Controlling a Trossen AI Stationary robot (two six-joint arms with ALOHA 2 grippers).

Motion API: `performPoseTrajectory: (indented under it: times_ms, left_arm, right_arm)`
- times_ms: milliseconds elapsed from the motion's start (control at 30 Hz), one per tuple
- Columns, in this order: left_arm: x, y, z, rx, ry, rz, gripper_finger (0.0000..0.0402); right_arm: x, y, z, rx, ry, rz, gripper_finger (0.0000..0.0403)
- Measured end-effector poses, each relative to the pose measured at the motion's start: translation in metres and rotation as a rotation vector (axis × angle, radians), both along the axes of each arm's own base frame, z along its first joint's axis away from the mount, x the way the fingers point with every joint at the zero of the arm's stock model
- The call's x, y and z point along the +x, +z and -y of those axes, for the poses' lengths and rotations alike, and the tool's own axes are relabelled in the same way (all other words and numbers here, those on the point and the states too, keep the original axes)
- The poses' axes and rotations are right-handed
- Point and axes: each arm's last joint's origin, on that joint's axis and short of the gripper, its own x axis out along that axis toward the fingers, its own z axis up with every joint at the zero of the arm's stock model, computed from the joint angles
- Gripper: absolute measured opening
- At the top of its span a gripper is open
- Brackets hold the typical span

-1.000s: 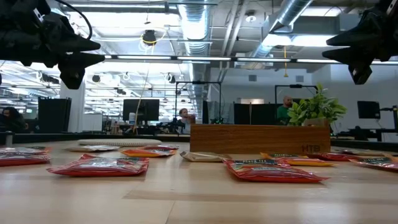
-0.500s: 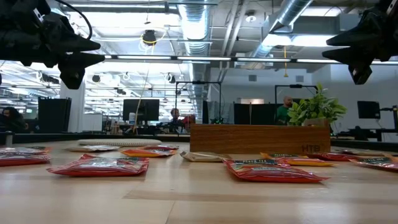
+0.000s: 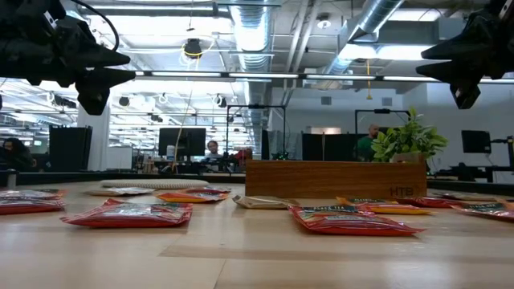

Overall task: Pick & Place Tea
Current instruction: Put the yellow tea bag into the right section of the wooden organizer

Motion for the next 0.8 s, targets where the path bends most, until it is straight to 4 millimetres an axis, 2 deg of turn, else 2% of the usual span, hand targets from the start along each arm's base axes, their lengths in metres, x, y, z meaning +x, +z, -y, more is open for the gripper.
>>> performPoseTrajectory:
  times_ms: [167, 367, 467, 567, 700, 800]
  left_arm:
    - [0.000, 0.000, 0.000, -0.001, 0.001, 0.006, 0.0129]
    - [0.000, 0.001, 0.000, -0.002, 0.001, 0.008, 0.0129]
    - [0.000, 0.001, 0.000, -0.003, 0.001, 0.008, 0.0129]
    - [0.000, 0.001, 0.000, -0.003, 0.001, 0.010, 0.0129]
    - [0.000, 0.001, 0.000, -0.003, 0.001, 0.010, 0.0129]
    - [0.000, 0.001, 0.000, -0.003, 0.001, 0.011, 0.0129]
  right_arm:
    - [0.000, 0.001, 0.000, 0.008, 0.000, 0.008, 0.0119]
    - [0.000, 0.008, 0.000, 0.178, -0.007, 0.105, 0.0119]
    - [-0.001, 0.016, 0.001, 0.135, -0.005, 0.159, 0.0119]
    - [-0.006, 0.034, 0.004, 0.053, -0.010, 0.199, 0.0119]
    - [-0.018, 0.069, 0.010, -0.080, -0.017, 0.234, 0.0119]
    - [-0.028, 0.093, 0.016, -0.149, -0.017, 0.160, 0.0119]
